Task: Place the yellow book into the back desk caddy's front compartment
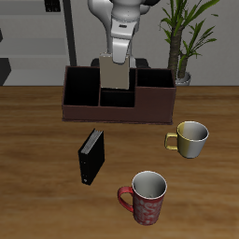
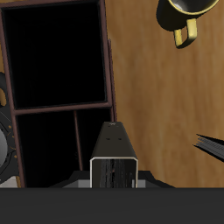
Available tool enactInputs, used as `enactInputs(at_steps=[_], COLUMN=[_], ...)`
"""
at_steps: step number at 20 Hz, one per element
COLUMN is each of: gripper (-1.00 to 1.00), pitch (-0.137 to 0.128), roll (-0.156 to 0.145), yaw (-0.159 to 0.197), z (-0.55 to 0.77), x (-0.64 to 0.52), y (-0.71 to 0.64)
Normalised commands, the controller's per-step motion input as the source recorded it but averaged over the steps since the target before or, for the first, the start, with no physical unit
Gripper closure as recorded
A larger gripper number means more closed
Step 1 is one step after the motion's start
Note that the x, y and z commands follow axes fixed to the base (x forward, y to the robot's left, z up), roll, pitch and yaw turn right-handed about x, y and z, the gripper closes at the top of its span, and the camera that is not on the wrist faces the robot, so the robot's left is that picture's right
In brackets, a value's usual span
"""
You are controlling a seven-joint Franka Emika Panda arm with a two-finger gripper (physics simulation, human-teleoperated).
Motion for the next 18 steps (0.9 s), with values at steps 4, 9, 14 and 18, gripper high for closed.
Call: enactInputs(at_steps=[4,9,14,18], gripper=[1.00,1.00,1.00,1.00], pitch=[0.019,0.032,0.027,0.029], roll=[-0.001,0.008,0.007,0.035], yaw=[-0.001,0.035,-0.009,0.019], z=[0.00,-0.19,-0.08,-0.10], x=[0.12,-0.05,-0.05,-0.19], y=[0.18,0.02,0.05,0.10])
